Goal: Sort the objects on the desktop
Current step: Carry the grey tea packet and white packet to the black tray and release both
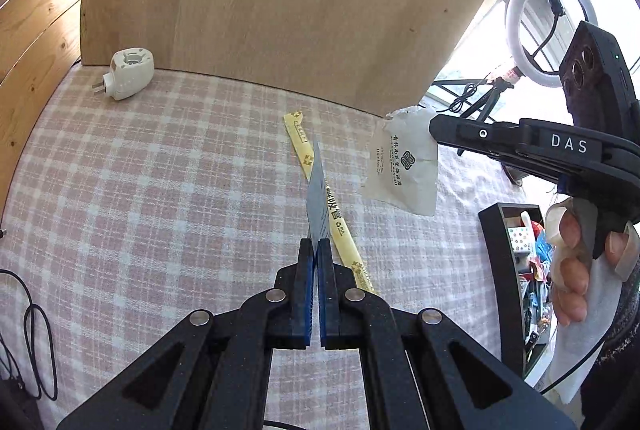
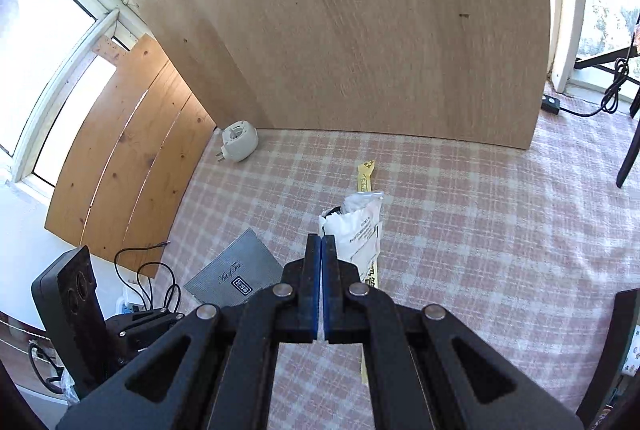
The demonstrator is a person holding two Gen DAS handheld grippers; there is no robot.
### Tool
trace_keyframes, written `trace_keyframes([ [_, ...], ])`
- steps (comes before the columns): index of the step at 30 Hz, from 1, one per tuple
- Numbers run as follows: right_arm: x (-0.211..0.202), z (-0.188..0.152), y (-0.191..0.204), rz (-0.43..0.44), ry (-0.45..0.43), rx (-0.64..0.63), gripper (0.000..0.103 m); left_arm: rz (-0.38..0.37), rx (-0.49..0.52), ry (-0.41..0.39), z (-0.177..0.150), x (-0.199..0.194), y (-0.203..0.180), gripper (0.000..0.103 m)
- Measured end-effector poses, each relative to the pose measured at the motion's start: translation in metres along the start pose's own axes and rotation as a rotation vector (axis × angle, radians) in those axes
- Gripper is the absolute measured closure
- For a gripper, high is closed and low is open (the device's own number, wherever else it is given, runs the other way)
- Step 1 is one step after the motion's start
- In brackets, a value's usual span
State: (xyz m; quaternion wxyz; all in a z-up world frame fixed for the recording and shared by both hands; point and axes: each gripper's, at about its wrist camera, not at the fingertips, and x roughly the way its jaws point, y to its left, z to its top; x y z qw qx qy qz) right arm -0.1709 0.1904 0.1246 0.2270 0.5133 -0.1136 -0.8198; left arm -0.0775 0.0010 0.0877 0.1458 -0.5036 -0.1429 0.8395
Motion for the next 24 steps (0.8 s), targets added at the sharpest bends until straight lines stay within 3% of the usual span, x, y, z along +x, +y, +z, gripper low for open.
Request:
trace_keyframes([
  [8,-0.084,-0.028,-0.048,-0.067,-0.086,0.055,0.102,-0.076,0.127,0.005,-0.006,0.005,-0.088,0.102],
  [24,-0.266,-0.110,-0.205,-0.294,-0.228,0.263,0.102,-0.312,0.378,0.090,-0.039,0.032,-0.312,0.102],
])
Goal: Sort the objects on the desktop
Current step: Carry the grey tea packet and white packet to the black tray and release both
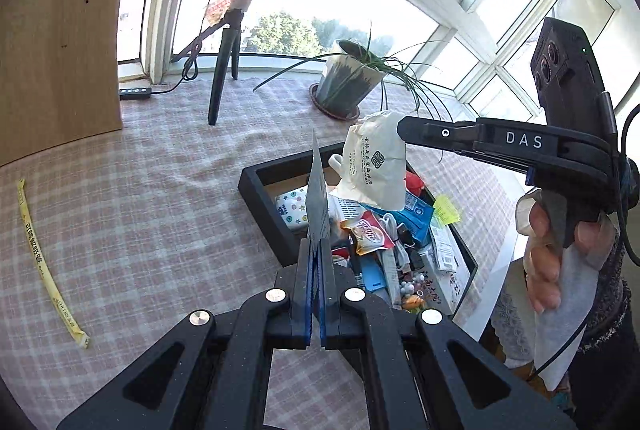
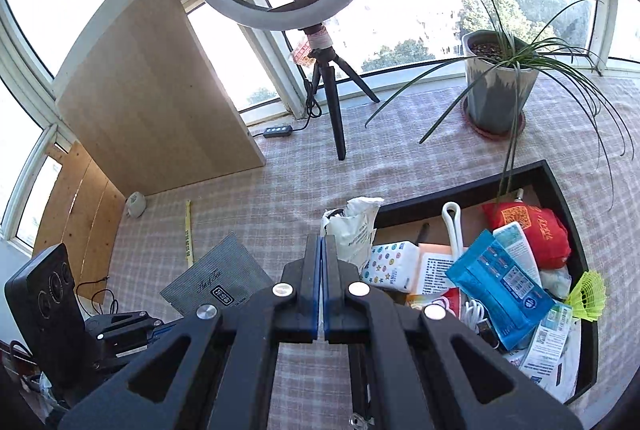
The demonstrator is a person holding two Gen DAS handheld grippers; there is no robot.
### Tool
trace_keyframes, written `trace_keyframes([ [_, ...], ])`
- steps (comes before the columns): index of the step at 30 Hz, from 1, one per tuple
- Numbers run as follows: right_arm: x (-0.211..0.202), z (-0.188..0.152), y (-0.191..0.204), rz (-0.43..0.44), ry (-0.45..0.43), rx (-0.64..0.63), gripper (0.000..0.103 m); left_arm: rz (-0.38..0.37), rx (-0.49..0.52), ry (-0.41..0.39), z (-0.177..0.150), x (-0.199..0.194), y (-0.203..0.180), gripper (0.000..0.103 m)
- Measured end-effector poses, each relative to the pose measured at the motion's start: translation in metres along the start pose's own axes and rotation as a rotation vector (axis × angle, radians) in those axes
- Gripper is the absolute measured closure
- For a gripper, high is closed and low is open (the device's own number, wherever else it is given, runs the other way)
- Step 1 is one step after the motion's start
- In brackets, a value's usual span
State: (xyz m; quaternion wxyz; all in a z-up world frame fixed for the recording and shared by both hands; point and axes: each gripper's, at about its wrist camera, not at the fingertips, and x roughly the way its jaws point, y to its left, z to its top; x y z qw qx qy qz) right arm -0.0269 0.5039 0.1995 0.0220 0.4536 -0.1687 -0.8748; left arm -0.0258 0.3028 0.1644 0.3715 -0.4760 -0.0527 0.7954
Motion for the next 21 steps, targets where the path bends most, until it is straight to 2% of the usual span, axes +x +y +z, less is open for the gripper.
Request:
trace_keyframes([
  [8,-0.051,-0.009,-0.087,-0.088,-0.038,0.098,0.102,-0.105,0.089,0.066,0.006,0.049,-0.086,0.102],
  [14,-0.067,-0.018,-0.119,-0.110,-0.045,0.128,0.102,-0.192,0.109,0.143,0.003,0.080,-0.123,0.101],
  [15,-0.067,-0.018,-0.122,-0.107,-0.042,0.128,0.102,-0.187,0.111,0.160,0.002,0.086,-0.127,0.096],
  [16,-0.067,-0.019,-0.125,-0.100,-0.033,0.126,0.100,-0.162,0.117,0.177,0.001,0.091,-0.129,0.081],
  [17,-0.067,-0.019,-0.127,-0.103,-0.020,0.130,0.095,-0.130,0.119,0.182,0.001,0.095,-0.130,0.075],
  [18,-0.067,-0.021,-0.130,-0.112,-0.012,0.139,0.091,-0.109,0.115,0.171,0.000,0.096,-0.129,0.071],
  [20,-0.070,-0.024,-0.133,-0.117,-0.020,0.144,0.075,-0.088,0.107,0.158,-0.001,0.095,-0.125,0.071],
  [21,-0.072,-0.024,-0.133,-0.118,-0.026,0.144,0.073,-0.079,0.102,0.160,-0.001,0.095,-0.122,0.071],
])
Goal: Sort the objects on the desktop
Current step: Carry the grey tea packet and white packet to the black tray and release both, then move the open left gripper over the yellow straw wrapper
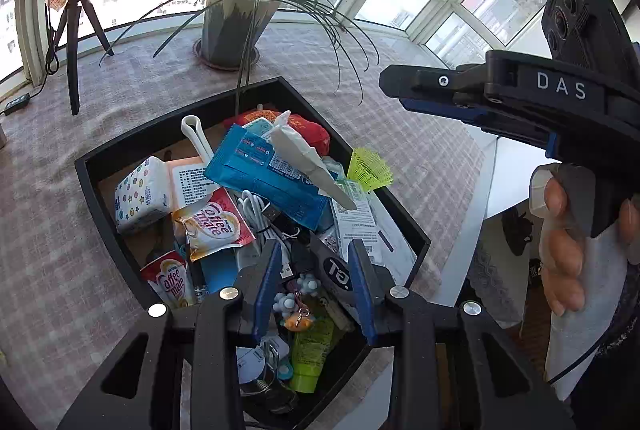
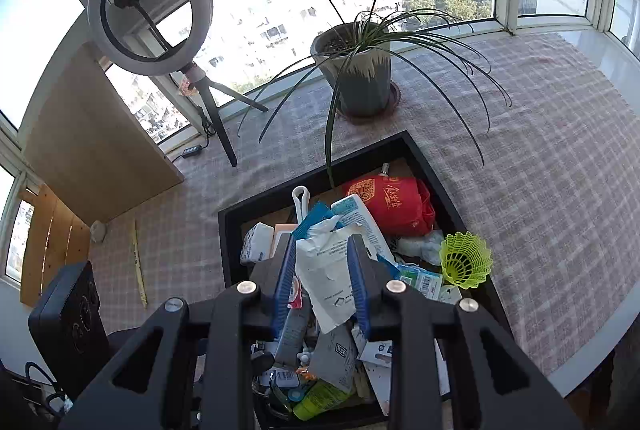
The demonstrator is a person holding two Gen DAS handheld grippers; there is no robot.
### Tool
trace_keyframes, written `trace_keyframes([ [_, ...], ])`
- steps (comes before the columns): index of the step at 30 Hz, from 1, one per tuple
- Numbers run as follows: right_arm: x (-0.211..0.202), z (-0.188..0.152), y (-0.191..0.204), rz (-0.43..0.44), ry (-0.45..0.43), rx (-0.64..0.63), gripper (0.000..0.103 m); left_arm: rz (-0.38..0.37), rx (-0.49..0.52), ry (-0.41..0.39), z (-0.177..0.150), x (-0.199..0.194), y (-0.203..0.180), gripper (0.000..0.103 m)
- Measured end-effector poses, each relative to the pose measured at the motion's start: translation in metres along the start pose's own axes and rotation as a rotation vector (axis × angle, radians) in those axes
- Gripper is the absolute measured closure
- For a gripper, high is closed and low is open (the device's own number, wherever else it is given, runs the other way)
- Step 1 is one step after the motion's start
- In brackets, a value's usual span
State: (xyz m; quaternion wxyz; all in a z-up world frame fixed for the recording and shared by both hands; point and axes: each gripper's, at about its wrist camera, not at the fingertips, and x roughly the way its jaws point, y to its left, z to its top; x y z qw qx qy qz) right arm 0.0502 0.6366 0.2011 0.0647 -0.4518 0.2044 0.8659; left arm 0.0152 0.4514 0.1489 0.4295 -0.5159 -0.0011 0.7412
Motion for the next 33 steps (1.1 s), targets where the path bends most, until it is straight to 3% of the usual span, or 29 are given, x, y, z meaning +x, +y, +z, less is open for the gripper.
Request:
trace_keyframes([
  [6,0.001,-0.003,-0.006,0.018,0.014,0.023,0.072,0.057,-0.019,-0.008,-0.007,-0.011,0.019,0.071],
  [14,0.004,-0.022,-0.005,0.038,0.021,0.048,0.071,0.133,-0.114,-0.007,-0.024,-0.030,0.075,0.071],
  [26,-0.011,-0.090,-0.012,-0.008,0.029,0.075,0.071,0.340,-0.356,0.008,-0.065,-0.079,0.223,0.071],
  [33,-0.017,-0.112,-0.010,-0.011,0.033,0.102,0.071,0.446,-0.466,-0.010,-0.083,-0.117,0.299,0.071],
])
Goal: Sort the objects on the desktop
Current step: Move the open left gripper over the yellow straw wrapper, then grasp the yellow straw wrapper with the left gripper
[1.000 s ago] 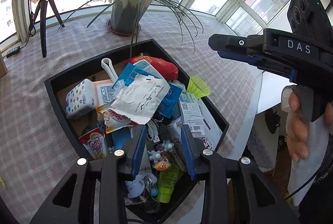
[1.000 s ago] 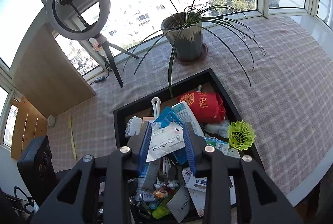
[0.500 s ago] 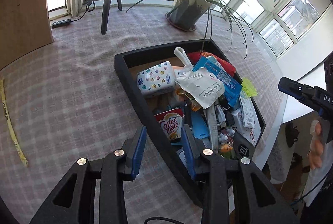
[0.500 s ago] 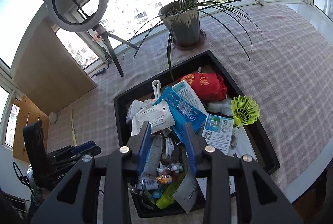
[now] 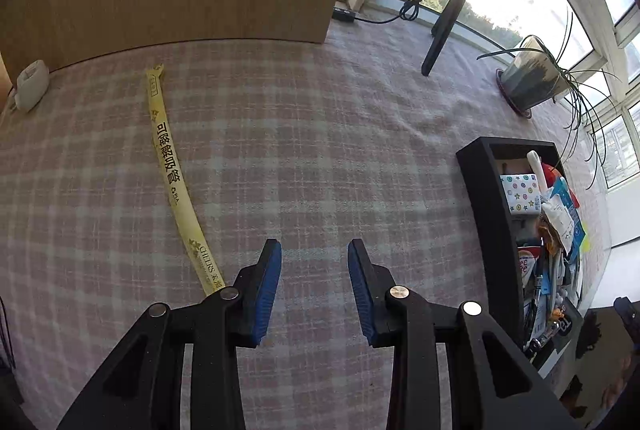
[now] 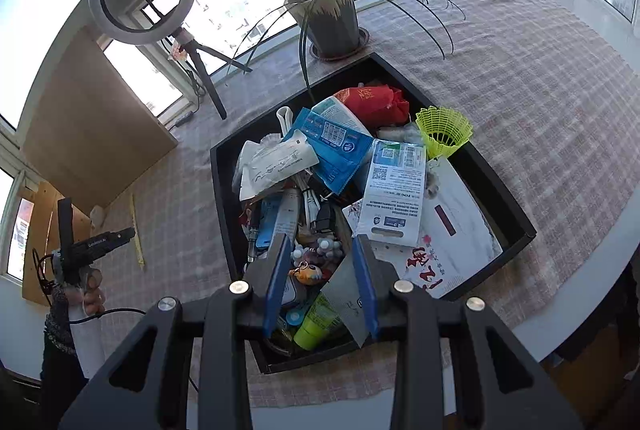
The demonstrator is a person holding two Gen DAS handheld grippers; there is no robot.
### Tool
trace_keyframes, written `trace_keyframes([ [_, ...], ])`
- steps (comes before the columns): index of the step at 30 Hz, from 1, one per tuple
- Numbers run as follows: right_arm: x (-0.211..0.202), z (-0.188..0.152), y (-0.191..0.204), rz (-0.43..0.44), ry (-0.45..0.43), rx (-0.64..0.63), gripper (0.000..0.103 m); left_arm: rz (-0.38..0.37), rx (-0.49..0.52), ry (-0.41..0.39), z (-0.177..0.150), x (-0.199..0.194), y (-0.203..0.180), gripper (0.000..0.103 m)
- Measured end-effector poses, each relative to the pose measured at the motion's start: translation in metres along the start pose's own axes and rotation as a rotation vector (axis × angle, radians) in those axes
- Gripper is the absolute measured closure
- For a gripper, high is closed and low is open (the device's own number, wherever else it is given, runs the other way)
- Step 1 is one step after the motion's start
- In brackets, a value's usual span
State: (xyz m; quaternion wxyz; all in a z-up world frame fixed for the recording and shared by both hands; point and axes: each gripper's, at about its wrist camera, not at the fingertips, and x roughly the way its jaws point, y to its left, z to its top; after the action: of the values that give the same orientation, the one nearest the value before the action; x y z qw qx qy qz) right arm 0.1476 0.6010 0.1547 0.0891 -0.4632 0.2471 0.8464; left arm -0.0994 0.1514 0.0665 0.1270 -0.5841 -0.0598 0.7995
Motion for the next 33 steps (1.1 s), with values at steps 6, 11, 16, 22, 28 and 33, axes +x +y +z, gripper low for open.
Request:
trace_keyframes([
  [6,0.004,-0.019,0.009,0.005,-0.008,0.040,0.071,0.065,-0.121,0.038,0.022,0.019,0.058,0.071],
  [11,0.004,-0.042,0.010,-0.039,-0.003,0.052,0.071,0.091,-0.168,0.077,0.038,0.042,0.078,0.071],
  [16,-0.011,-0.062,-0.012,-0.093,-0.024,0.110,0.070,0.167,-0.145,0.107,0.045,0.063,0.076,0.071],
  [22,-0.032,-0.089,-0.058,-0.133,-0.061,0.244,0.066,0.249,-0.089,0.094,0.042,0.073,0.069,0.086],
  [28,-0.048,-0.122,-0.102,-0.225,-0.110,0.362,0.066,0.213,-0.109,0.095,0.034,0.072,0.072,0.093],
  [33,-0.053,-0.145,-0.133,-0.219,-0.102,0.442,0.066,0.152,-0.095,0.081,0.018,0.060,0.045,0.093],
])
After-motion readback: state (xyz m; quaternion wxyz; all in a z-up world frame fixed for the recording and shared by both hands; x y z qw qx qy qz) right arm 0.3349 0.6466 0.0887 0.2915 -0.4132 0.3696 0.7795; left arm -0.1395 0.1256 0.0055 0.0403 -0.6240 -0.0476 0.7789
